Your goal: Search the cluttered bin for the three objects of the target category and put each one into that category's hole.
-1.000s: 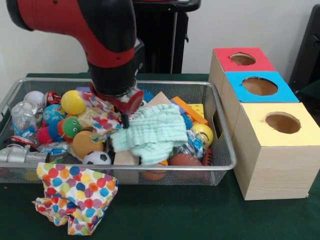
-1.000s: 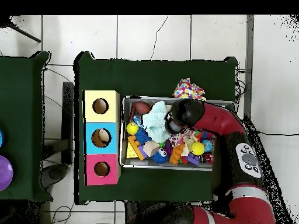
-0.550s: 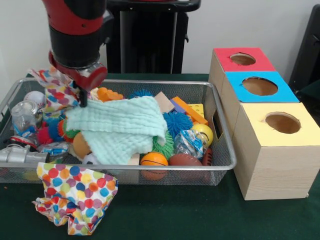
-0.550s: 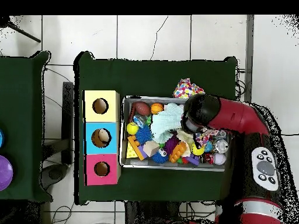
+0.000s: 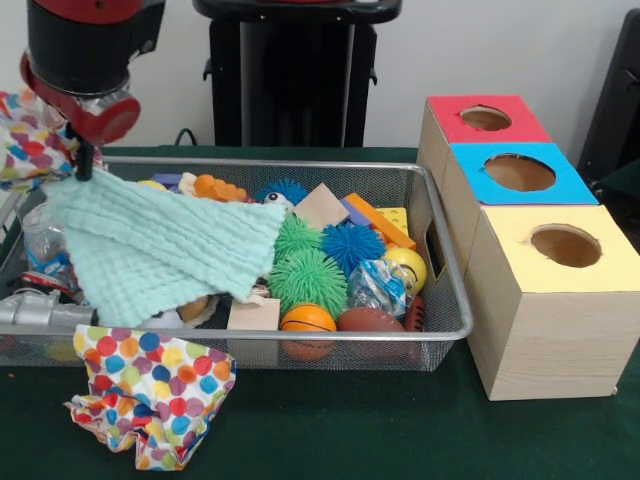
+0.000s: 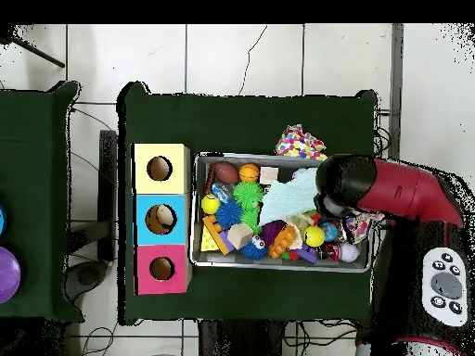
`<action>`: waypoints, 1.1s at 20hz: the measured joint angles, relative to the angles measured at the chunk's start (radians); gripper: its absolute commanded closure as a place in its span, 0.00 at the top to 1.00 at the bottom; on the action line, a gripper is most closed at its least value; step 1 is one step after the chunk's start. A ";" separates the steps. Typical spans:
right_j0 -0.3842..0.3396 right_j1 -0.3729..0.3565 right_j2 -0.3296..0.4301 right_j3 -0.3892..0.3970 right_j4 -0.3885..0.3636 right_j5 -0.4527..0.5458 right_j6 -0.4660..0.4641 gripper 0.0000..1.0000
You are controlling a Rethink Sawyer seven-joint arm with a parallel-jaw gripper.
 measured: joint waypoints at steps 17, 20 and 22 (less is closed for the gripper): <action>-0.038 -0.010 -0.054 -0.002 -0.107 -0.009 0.000 0.00; -0.038 -0.011 -0.070 -0.009 -0.127 -0.009 0.000 0.00; -0.036 -0.013 -0.087 -0.018 -0.149 -0.009 0.000 0.00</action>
